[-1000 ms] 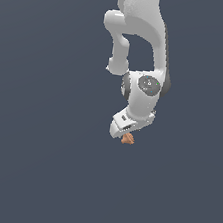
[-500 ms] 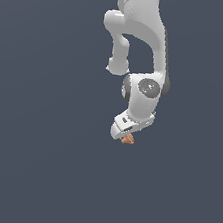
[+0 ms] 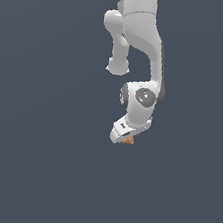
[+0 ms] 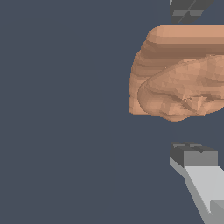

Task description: Pick up the object and move it to a goal position.

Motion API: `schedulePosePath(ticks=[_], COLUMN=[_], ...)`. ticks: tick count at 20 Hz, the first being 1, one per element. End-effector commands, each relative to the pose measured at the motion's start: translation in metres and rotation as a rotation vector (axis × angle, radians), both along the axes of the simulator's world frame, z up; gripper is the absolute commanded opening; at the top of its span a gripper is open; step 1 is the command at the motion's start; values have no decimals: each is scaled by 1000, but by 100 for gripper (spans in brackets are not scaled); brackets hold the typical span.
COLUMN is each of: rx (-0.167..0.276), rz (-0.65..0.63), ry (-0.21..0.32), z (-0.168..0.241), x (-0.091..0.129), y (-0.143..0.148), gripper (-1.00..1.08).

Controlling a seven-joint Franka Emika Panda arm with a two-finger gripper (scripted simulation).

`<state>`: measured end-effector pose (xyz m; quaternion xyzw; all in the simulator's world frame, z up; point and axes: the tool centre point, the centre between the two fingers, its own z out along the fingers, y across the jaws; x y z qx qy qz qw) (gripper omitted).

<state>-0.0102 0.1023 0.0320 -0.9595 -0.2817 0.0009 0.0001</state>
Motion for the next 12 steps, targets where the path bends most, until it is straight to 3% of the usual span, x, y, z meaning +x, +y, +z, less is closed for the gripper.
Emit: schedulePosePath(ticks=[1,2,12], rx=[0,0,0], rz=[0,0,0], ry=[-2,-2,-2], z=[-2,-2,-2], x=[1,1,1], y=[0,0,0], gripper=[100,-100,-100])
